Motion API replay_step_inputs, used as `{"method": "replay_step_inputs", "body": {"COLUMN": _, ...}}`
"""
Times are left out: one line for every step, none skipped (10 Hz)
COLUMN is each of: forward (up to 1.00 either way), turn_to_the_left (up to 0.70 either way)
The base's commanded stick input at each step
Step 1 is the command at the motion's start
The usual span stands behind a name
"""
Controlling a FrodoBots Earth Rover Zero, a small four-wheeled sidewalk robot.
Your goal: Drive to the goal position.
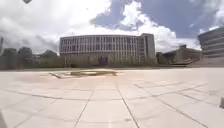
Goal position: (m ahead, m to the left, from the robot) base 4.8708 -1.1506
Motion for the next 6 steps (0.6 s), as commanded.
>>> {"method": "replay_step_inputs", "body": {"forward": 0.7, "turn_to_the_left": -0.33}}
{"method": "replay_step_inputs", "body": {"forward": 0.7, "turn_to_the_left": -0.33}}
{"method": "replay_step_inputs", "body": {"forward": 0.7, "turn_to_the_left": -0.16}}
{"method": "replay_step_inputs", "body": {"forward": 0.7, "turn_to_the_left": 0.02}}
{"method": "replay_step_inputs", "body": {"forward": 0.7, "turn_to_the_left": 0.02}}
{"method": "replay_step_inputs", "body": {"forward": 0.7, "turn_to_the_left": 0.02}}
